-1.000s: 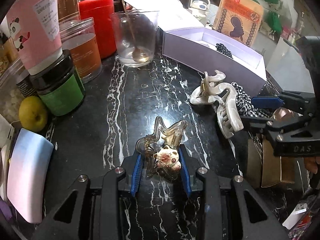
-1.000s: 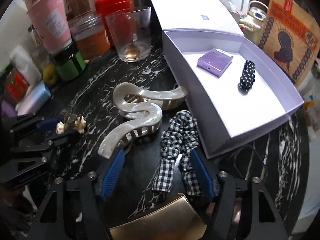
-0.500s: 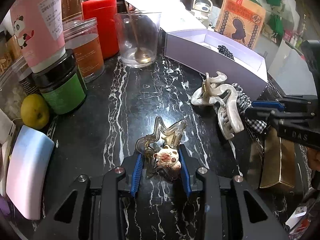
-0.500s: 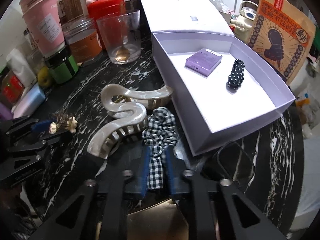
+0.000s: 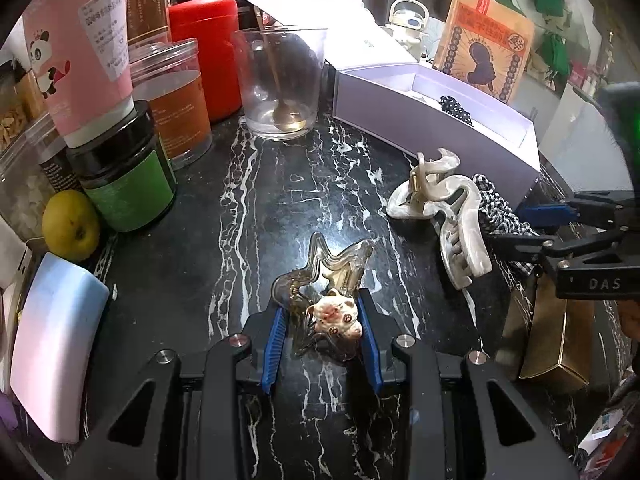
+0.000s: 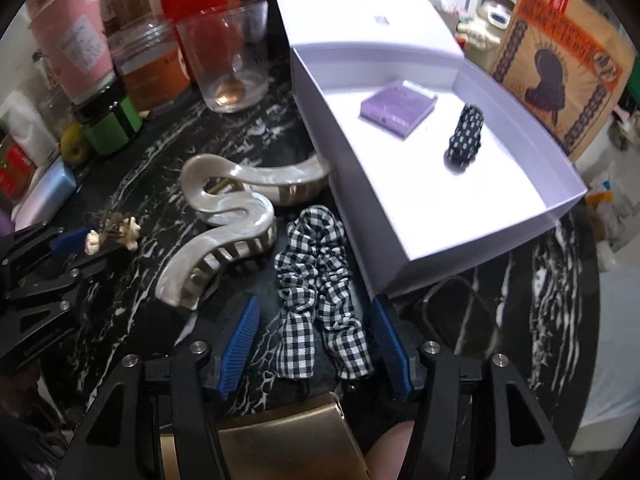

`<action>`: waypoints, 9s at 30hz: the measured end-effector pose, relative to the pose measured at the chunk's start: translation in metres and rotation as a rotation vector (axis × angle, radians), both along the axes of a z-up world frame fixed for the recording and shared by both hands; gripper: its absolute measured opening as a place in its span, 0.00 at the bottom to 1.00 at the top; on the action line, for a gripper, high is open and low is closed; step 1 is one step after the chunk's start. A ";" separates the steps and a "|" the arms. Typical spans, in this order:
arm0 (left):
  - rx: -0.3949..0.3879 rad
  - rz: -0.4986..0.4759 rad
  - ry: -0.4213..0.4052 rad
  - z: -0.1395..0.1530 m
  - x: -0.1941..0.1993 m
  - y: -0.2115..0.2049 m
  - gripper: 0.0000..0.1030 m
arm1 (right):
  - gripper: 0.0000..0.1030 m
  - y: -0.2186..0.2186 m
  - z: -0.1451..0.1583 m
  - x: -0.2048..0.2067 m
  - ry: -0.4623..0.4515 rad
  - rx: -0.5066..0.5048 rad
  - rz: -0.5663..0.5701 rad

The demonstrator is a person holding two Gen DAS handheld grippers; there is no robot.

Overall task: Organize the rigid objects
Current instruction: 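Grasp the black-and-white gingham scrunchie with the right tool, then carry the gingham scrunchie with the right tool while the left tool carries the glass ornament into the gift box, then lower both held items into the gift box and open both tools, then withdraw both tools from the gift box toward the gold case and pink compact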

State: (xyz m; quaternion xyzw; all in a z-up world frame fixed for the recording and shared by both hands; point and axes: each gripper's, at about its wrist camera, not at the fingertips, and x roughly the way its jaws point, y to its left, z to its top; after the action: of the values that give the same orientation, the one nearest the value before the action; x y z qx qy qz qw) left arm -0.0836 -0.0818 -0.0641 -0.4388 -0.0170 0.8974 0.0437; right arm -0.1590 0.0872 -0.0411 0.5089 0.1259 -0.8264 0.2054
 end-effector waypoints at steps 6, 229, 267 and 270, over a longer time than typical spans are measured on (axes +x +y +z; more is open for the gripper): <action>-0.012 -0.004 -0.020 0.001 -0.005 0.002 0.32 | 0.51 -0.002 -0.006 -0.002 -0.007 -0.009 0.005; -0.079 -0.090 0.074 0.105 -0.194 0.118 1.00 | 0.70 0.104 0.083 -0.110 0.185 -0.250 -0.190; -0.043 -0.089 0.174 0.145 -0.083 0.104 1.00 | 0.86 0.097 0.136 0.006 0.327 -0.265 -0.167; -0.040 -0.081 0.169 0.143 -0.077 0.102 1.00 | 0.86 0.097 0.130 0.011 0.311 -0.272 -0.169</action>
State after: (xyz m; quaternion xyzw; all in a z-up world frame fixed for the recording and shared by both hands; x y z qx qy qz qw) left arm -0.1602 0.0204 0.0793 -0.3624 0.0224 0.9289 0.0725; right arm -0.1480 0.1842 0.0890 0.3517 0.0003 -0.9186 0.1802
